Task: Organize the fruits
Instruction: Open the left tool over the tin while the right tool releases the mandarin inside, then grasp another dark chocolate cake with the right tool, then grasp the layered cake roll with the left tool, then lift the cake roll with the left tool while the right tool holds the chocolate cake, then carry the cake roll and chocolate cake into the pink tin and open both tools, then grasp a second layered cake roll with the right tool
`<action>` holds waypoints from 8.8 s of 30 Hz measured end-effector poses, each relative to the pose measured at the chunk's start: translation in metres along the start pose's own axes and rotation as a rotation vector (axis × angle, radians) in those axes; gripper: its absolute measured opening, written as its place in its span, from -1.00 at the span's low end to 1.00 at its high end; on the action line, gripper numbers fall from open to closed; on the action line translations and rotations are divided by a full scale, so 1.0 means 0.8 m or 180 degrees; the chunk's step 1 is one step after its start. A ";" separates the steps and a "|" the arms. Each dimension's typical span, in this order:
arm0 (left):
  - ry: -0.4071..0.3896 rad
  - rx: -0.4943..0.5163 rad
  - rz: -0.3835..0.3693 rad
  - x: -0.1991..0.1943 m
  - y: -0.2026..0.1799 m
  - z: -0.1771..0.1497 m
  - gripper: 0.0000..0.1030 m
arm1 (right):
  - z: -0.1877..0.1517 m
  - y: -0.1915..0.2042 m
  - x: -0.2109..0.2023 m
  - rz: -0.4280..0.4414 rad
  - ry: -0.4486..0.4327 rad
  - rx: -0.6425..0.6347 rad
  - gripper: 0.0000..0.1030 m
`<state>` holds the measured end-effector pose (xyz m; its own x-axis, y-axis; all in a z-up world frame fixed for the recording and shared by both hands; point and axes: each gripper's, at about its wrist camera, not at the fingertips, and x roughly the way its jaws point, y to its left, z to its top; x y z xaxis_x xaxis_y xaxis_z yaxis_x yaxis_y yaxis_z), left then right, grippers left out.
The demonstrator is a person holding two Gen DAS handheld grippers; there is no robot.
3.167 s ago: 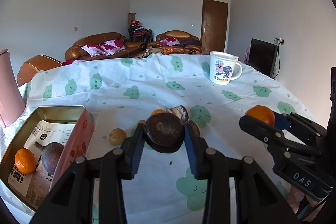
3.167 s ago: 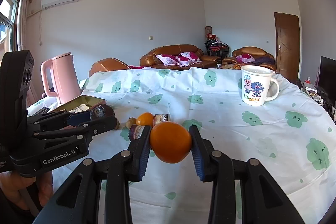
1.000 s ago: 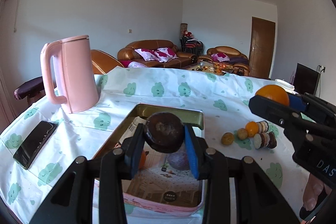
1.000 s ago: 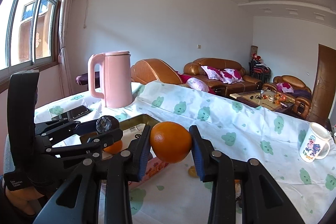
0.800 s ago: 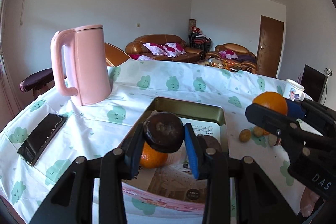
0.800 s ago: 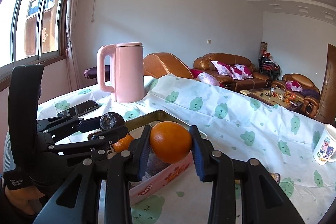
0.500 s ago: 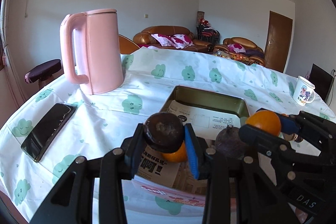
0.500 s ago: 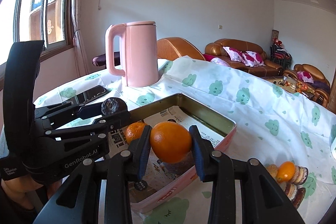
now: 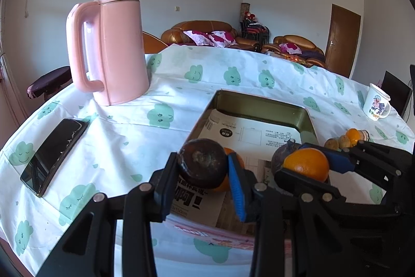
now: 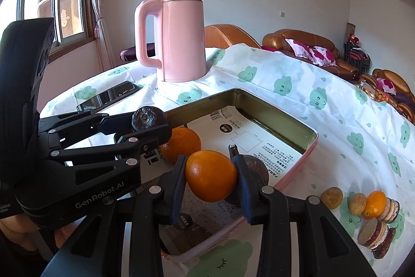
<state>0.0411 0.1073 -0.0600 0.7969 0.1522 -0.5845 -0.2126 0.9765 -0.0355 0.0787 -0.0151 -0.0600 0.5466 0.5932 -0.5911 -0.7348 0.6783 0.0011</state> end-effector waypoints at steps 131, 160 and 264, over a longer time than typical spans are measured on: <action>-0.0250 0.0746 -0.0915 0.012 -0.283 0.018 -0.38 | -0.104 -0.224 -0.187 -0.1318 -0.0736 0.1027 -0.13; -0.0656 0.0656 -0.0821 -0.016 -0.270 0.014 -0.38 | -0.103 -0.205 -0.199 -0.1330 -0.0947 0.0831 -0.13; 0.0794 0.1200 -0.0795 0.103 -0.264 0.022 0.06 | -0.076 -0.274 -0.065 -0.0872 0.0307 0.1539 -0.39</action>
<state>0.1616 -0.0836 -0.0860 0.6286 -0.0888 -0.7727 0.2224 0.9725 0.0691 0.1873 -0.2210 -0.0790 0.6357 0.3405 -0.6928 -0.2912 0.9369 0.1932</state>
